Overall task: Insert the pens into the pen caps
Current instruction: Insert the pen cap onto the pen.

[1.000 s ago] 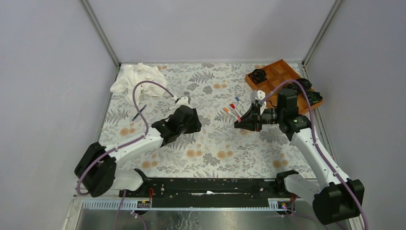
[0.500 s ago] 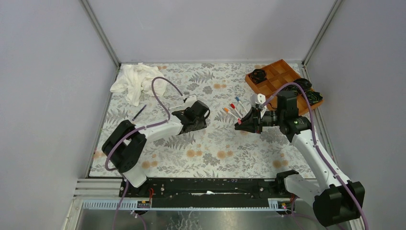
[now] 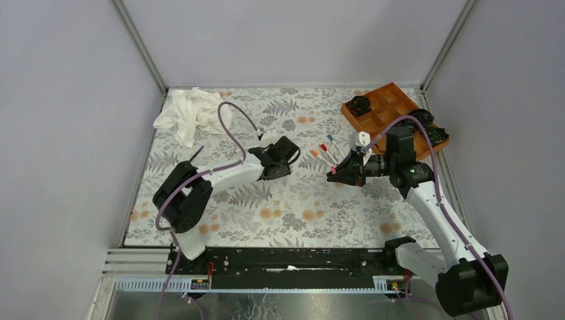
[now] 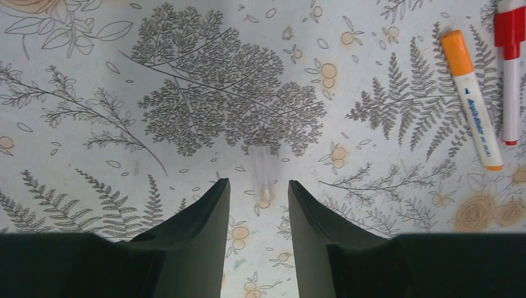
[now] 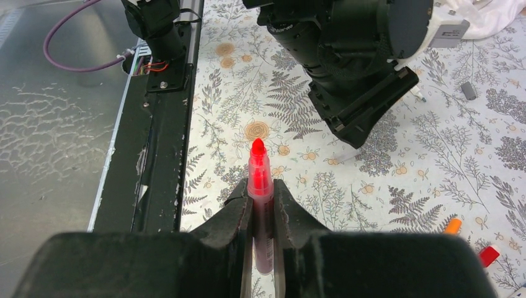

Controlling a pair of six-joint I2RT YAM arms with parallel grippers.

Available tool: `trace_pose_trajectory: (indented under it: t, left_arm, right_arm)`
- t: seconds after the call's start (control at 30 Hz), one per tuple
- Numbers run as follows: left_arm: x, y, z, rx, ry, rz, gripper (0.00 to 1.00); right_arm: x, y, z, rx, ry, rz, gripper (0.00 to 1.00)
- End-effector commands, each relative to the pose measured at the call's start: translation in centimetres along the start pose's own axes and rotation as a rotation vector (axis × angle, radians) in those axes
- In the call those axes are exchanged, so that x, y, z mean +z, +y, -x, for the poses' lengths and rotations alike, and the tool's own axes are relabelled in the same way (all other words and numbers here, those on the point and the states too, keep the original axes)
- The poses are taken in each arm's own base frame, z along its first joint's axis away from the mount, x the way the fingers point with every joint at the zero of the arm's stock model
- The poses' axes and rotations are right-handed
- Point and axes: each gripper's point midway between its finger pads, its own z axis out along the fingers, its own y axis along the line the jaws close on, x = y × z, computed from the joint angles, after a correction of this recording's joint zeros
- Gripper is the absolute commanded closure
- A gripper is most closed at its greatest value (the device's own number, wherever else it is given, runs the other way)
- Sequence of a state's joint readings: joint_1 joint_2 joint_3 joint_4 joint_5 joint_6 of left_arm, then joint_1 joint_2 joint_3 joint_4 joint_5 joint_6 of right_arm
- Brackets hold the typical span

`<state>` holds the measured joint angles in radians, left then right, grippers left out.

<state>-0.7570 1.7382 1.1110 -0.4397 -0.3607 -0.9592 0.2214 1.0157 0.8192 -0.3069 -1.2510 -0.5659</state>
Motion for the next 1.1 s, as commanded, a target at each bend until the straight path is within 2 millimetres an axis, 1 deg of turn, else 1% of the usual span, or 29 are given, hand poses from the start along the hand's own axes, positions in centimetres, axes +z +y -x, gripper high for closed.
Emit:
trace_pose_trajectory:
  t: [0.0, 0.1, 0.2, 0.37, 0.47, 0.5, 0.57, 0.73, 0.83, 0.9, 0.97, 1.0, 1.07]
  left_arm:
    - [0.2, -0.1, 0.1, 0.01, -0.019, 0.08, 0.55]
    - [0.9, -0.4, -0.2, 0.032, -0.006, 0.108, 0.6]
    - [1.4, -0.2, -0.3, 0.042, 0.004, 0.143, 0.6]
    - [2.1, 0.6, -0.9, 0.063, 0.018, 0.191, 0.6]
    - [2.8, 0.6, -1.4, 0.087, 0.035, 0.209, 0.61]
    - [3.1, 0.7, -1.6, 0.094, 0.042, 0.219, 0.61]
    - [3.6, 0.9, -2.0, 0.11, 0.063, 0.229, 0.67]
    - [4.4, 1.6, -3.5, 0.147, 0.119, 0.257, 0.7]
    - [4.6, 2.2, -4.4, 0.179, 0.153, 0.264, 0.7]
    - [4.6, 2.5, -4.7, 0.195, 0.164, 0.264, 0.73]
    - [4.4, 2.5, -4.6, 0.207, 0.165, 0.258, 0.86]
    - [4.1, 2.5, -4.3, 0.209, 0.156, 0.254, 0.91]
    - [3.6, 2.2, -3.6, 0.207, 0.133, 0.244, 0.95]
  right_arm:
    - [-0.2, 1.1, 0.8, -0.038, -0.028, 0.035, 1.0]
    - [-0.2, 1.2, 1.0, -0.044, -0.032, 0.038, 1.0]
    - [-0.2, 1.4, 1.1, -0.046, -0.036, 0.043, 1.0]
    - [-0.3, 1.6, 1.3, -0.05, -0.041, 0.049, 1.0]
    - [-0.3, 1.7, 1.3, -0.048, -0.044, 0.054, 1.0]
    - [-0.3, 1.7, 1.3, -0.048, -0.045, 0.057, 1.0]
    - [-0.3, 1.8, 1.4, -0.048, -0.047, 0.06, 1.0]
    - [-0.3, 1.9, 1.5, -0.05, -0.05, 0.062, 1.0]
    - [-0.3, 2.0, 1.6, -0.052, -0.052, 0.065, 1.0]
    - [-0.3, 2.1, 1.6, -0.049, -0.054, 0.07, 1.0]
    - [-0.3, 2.1, 1.5, -0.044, -0.056, 0.074, 1.0]
    - [-0.2, 2.1, 1.5, -0.041, -0.056, 0.077, 1.0]
    - [-0.2, 2.2, 1.5, -0.035, -0.059, 0.084, 1.0]
